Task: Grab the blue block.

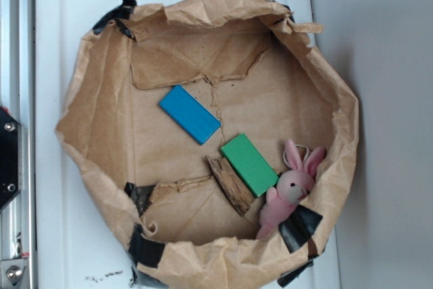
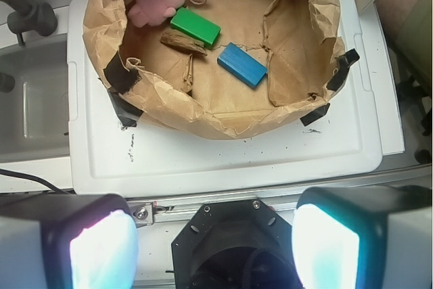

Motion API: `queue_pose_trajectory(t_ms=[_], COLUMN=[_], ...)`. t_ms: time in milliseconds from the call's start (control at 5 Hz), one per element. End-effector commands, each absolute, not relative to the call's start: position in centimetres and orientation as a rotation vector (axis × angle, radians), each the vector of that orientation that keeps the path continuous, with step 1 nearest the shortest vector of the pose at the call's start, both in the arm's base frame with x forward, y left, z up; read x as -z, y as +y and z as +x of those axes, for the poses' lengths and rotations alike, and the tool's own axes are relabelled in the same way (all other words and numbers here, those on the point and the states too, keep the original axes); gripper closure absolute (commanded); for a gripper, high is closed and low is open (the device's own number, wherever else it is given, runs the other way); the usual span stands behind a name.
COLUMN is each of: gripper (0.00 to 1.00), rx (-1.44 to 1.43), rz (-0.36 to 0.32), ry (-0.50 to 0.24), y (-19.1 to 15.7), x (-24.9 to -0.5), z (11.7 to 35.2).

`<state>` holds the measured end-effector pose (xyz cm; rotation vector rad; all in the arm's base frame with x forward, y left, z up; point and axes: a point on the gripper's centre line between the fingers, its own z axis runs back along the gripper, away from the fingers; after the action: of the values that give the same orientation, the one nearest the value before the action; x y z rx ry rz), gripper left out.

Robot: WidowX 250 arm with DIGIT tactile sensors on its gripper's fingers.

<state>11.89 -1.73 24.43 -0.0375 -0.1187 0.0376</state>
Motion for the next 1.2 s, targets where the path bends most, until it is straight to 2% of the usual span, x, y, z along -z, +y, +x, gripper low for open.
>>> queue_pose_trajectory(t_ms=[0, 200, 400, 600, 800, 1000], gripper=[0.00, 0.00, 0.00, 0.00, 0.00, 0.00], rx=[-0.038, -0.134, -0.201, -0.200, -0.024, 0.204], rz=[-0.038, -0.035, 0.006, 0.024, -0.070, -0.228], ry=[-0.119, -0.178, -0.233, -0.253, -0.224, -0.145], y=[-1.7, -2.0, -0.9, 0.1, 0.4, -0.8], x=[-24.4, -25.2, -24.8, -23.7, -21.6, -17.9], z=[11.9, 15.8, 18.1, 19.7, 21.6, 23.4])
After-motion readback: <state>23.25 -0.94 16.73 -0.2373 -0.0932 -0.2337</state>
